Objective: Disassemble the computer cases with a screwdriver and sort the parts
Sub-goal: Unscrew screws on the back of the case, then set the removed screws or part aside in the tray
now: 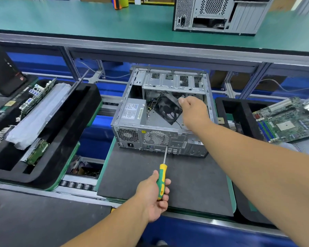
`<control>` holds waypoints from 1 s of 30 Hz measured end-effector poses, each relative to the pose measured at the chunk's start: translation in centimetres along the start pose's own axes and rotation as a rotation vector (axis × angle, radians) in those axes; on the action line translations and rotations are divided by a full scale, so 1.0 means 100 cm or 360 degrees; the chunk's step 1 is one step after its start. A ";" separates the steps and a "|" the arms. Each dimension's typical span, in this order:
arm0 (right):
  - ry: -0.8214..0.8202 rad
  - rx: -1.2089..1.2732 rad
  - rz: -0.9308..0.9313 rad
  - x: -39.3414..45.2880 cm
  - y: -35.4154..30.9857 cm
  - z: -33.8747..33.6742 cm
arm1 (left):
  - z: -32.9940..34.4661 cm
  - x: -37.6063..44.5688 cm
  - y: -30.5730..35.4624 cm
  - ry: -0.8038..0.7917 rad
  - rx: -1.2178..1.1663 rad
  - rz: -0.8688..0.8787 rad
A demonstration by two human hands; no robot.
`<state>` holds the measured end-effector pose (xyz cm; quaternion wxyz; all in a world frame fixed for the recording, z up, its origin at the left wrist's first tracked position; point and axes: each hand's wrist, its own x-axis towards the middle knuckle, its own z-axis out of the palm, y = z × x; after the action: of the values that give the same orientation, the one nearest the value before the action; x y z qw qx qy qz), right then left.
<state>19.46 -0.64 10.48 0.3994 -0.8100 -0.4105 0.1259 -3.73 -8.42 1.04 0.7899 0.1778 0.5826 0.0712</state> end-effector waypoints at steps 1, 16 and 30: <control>0.0089 0.0102 0.0022 -0.001 0.000 -0.009 | -0.001 0.000 0.001 0.0011 0.0001 -0.0001; 0.0821 0.1385 0.0941 -0.052 0.125 -0.160 | 0.010 0.019 0.003 0.0045 0.0192 0.0063; 0.0857 0.1445 0.1480 -0.166 0.232 -0.131 | 0.024 0.010 0.002 0.0015 0.0241 0.0110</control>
<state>29.04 -28.44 -0.46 0.6906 -0.6577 0.1847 0.2375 -1.16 -8.40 0.78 0.7685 0.2566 0.5836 0.0550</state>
